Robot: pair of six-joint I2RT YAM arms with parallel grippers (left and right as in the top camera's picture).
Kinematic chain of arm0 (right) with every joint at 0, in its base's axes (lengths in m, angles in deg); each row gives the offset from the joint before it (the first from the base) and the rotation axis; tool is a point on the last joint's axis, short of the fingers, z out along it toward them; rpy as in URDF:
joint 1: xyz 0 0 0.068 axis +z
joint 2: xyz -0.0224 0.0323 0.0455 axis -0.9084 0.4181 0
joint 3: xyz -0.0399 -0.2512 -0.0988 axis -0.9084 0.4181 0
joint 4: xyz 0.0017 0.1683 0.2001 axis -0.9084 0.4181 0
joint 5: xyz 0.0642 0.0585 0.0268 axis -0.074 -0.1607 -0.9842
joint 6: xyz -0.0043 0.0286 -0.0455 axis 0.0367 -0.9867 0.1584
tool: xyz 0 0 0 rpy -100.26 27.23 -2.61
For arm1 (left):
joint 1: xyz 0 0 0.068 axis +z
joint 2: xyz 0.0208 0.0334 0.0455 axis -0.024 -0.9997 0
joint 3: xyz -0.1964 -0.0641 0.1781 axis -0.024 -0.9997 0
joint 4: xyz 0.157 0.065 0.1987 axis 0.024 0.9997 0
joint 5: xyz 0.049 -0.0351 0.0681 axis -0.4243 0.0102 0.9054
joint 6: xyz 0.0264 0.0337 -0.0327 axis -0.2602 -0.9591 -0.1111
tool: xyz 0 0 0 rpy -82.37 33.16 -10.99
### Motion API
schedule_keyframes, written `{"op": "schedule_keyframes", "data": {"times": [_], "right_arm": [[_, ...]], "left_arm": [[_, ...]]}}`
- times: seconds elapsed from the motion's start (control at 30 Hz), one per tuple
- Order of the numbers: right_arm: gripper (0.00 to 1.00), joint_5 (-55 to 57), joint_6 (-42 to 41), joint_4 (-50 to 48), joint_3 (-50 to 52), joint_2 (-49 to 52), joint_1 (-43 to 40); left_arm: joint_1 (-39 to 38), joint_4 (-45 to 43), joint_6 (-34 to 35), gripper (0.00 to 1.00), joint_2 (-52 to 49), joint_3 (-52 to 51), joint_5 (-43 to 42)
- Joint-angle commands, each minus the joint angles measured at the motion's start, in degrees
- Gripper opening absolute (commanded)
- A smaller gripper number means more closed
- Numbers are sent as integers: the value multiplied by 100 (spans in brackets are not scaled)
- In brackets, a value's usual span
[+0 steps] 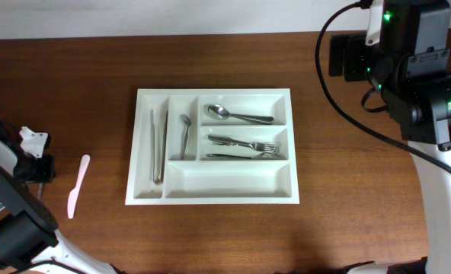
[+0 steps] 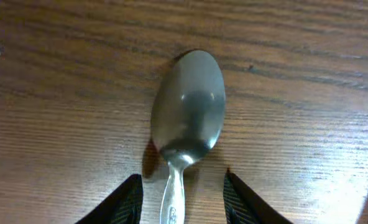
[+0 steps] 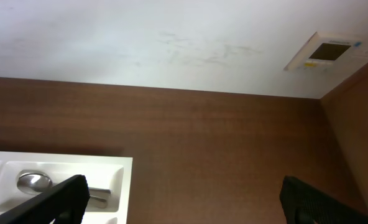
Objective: Pack container
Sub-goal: 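Place the second spoon beside the first in the left-middle compartment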
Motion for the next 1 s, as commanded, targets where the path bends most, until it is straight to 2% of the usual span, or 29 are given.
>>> {"op": "schedule_keyframes", "data": {"times": [0.0, 0.1, 0.23, 0.3, 0.33, 0.53, 0.8, 0.97], "right_arm": [[99, 72, -70, -15, -48, 4, -33], [99, 74, -70, -17, -48, 4, -33], [99, 74, -70, -15, -46, 4, -33], [99, 74, -70, -17, -48, 4, -33], [99, 72, -70, -15, -48, 4, -33], [99, 74, -70, -15, -48, 4, -33], [99, 74, -70, -15, -48, 4, -33], [99, 74, -70, -17, -48, 4, -33]], "left_arm": [[42, -50, 63, 44, -205, -57, -92], [42, -61, 61, 42, -247, -55, -92], [39, -57, 94, 21, -247, -57, -94], [39, -55, 249, 5, -245, -55, -92], [39, -57, 385, 2, -245, -55, -92], [-170, 382, 669, 2, -61, 101, -92], [-1163, 1327, 734, 2, 1016, 953, -92], [-1786, 1641, 1488, 2, 1488, 1034, -243]]}}
